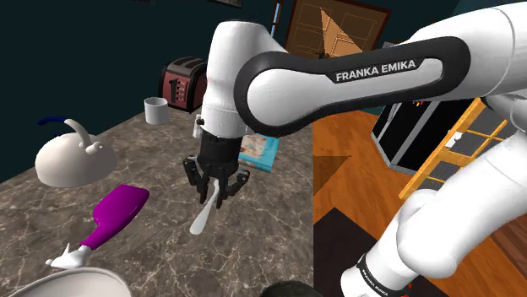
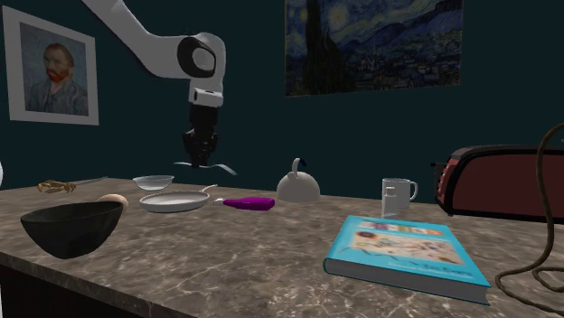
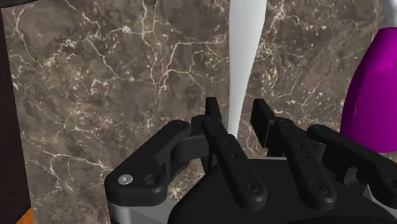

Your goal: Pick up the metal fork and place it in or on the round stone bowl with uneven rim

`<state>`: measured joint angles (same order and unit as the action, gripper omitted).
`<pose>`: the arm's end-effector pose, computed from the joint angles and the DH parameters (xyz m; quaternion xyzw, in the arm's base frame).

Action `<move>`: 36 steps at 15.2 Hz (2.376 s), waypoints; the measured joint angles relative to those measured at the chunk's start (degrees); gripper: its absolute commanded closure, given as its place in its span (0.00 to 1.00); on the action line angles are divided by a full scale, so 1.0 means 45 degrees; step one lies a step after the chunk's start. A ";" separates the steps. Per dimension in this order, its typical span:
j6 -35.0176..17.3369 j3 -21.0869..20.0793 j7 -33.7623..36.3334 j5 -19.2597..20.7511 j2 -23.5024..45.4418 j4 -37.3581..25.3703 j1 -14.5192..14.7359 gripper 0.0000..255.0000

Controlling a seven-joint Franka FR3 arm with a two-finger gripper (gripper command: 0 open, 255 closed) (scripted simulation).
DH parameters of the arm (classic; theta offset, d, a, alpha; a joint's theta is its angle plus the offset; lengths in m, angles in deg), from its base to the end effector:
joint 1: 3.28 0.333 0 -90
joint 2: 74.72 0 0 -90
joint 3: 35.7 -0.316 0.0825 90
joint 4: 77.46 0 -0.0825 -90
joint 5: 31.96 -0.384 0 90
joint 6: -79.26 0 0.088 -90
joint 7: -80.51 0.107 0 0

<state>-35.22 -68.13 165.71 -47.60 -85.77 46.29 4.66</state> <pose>0.3664 0.3458 0.4676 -0.8973 0.4354 0.0628 0.0368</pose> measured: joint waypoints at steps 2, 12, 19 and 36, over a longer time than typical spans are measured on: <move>0.0027 -0.0045 0.0014 -0.0540 -0.0921 0.0786 0.0282 1.00; 0.0605 -0.0412 0.0890 -0.2882 -0.5100 0.3893 0.2335 1.00; 0.1590 -0.0781 0.2235 -0.4288 -0.7922 0.5409 0.4249 1.00; -0.0080 -0.2183 0.2557 -0.5715 -0.8034 0.6907 0.5012 1.00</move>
<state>-35.58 -77.96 177.21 -73.31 -121.92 77.37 27.22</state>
